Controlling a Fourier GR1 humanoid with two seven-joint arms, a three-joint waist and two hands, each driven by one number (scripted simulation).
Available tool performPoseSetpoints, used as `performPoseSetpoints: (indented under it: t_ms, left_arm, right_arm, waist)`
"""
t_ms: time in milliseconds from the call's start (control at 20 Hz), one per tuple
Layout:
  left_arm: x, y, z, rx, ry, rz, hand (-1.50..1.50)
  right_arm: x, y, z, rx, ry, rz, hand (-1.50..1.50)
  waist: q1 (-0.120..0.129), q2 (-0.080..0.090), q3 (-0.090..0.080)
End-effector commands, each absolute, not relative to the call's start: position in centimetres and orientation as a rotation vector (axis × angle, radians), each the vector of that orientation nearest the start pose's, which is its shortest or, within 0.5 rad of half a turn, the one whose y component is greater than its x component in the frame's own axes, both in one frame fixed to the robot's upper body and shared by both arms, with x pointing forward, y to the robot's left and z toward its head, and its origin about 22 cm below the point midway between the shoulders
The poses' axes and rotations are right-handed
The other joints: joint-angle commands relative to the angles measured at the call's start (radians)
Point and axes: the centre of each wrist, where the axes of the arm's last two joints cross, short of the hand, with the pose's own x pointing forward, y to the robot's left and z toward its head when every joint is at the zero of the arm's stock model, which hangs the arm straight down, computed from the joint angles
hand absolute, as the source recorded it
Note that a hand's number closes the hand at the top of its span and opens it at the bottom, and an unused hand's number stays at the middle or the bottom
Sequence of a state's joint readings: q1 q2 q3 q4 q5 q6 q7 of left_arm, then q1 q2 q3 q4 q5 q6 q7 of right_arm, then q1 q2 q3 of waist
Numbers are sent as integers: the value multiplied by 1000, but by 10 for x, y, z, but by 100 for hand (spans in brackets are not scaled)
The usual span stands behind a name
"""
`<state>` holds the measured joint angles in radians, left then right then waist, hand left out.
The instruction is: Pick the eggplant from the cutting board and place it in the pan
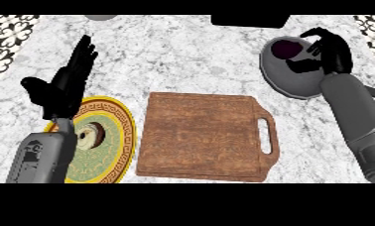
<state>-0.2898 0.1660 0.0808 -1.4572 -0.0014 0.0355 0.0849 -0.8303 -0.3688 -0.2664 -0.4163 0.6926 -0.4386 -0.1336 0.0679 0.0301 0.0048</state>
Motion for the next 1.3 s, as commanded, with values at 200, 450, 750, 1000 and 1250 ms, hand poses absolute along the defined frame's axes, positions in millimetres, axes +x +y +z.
performPoseSetpoints:
  t_ms: [200, 450, 750, 1000, 1250]
  left_arm:
    - [309, 259, 59, 129, -1658, -100, 0]
    - [309, 253, 58, 151, -1655, -95, 0]
    - [303, 272, 49, 184, -1616, -66, 0]
    - [297, 267, 54, 215, -1615, -42, 0]
    - [285, 286, 37, 214, -1605, -27, 0]
  right_arm:
    - [397, -340, 6, -727, -1338, 420, -150]
    - [402, -339, 15, -749, -1521, 303, -150]
    - [386, -364, 6, -640, -1657, 48, -150]
    - [359, -397, -9, -400, -1690, 42, -150]
    - [311, -445, -18, -317, -1762, 74, -150]
  waist:
    - [5, 2, 1]
    - [-6, -1, 1]
    - [-45, -19, -2]
    - [-76, -34, -5]
    - [-98, -41, -7]
